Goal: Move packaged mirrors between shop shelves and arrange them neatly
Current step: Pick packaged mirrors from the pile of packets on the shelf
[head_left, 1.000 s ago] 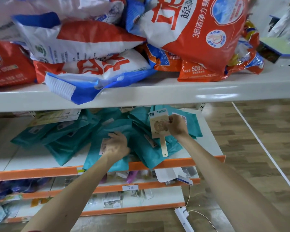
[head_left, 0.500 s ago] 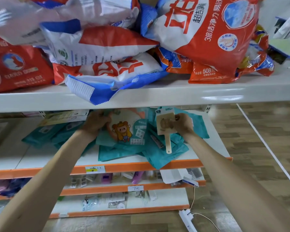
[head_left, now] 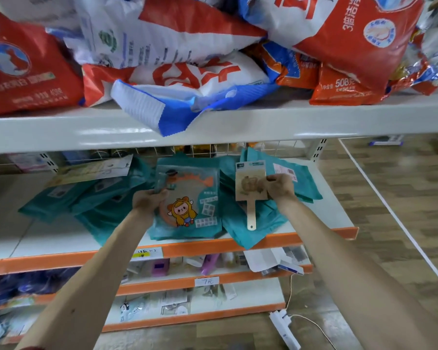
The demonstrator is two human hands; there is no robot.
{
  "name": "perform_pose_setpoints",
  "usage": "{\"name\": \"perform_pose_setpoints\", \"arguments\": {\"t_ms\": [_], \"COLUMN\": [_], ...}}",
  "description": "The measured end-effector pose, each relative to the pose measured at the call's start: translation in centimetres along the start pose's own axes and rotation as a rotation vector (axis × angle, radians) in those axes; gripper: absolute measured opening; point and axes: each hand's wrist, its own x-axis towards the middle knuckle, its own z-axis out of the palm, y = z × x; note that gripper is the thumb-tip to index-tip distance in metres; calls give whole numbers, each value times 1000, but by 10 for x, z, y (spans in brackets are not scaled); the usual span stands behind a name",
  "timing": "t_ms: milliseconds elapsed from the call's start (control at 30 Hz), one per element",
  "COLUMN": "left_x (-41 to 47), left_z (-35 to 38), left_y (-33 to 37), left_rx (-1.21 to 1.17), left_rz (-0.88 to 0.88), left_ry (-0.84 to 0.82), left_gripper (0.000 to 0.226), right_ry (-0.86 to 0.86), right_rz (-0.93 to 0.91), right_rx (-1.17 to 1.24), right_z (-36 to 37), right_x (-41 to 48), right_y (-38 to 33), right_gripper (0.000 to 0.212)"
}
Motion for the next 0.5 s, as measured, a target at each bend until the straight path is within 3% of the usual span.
{"name": "perform_pose_setpoints", "arguments": {"t_ms": [133, 233, 500], "left_x": [-17, -30, -67], "left_z": [-23, -43, -99], "left_y": [25, 47, 55], "left_rx": [-89, -101, -98], "left_rz": [-61, -76, 18], "left_ry": [16, 34, 53], "left_gripper": [24, 23, 32], "right_ry": [25, 44, 44], "right_rz": [76, 111, -5], "right_rx": [47, 62, 53], "right_z": [-10, -14, -15], "right_x": [-31, -56, -125], "right_y": [-21, -43, -74], "right_gripper": [10, 18, 15]}}
